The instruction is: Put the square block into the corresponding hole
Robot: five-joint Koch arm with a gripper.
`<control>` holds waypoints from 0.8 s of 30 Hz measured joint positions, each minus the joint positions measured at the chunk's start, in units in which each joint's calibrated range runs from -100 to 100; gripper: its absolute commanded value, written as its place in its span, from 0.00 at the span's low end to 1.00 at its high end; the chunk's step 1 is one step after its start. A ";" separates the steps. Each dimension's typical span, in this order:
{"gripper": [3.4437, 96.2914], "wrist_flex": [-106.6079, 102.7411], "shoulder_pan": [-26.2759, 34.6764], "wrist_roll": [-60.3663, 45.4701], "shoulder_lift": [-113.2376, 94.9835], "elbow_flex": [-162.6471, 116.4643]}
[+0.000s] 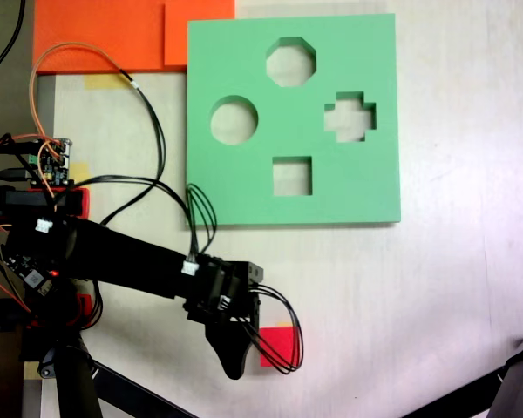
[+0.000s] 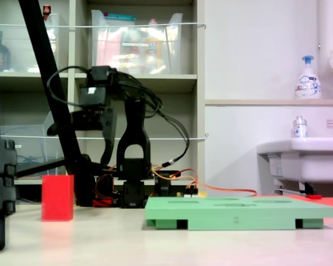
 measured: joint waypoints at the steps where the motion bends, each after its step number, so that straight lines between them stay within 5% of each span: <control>1: 0.99 0.49 -0.20 -0.49 1.92 0.00; 20: 0.98 3.92 -1.95 -5.37 34.20 10.49; 21: 0.95 3.92 -1.95 -5.42 34.75 10.49; 24: 0.63 3.92 -2.10 -5.47 35.02 10.49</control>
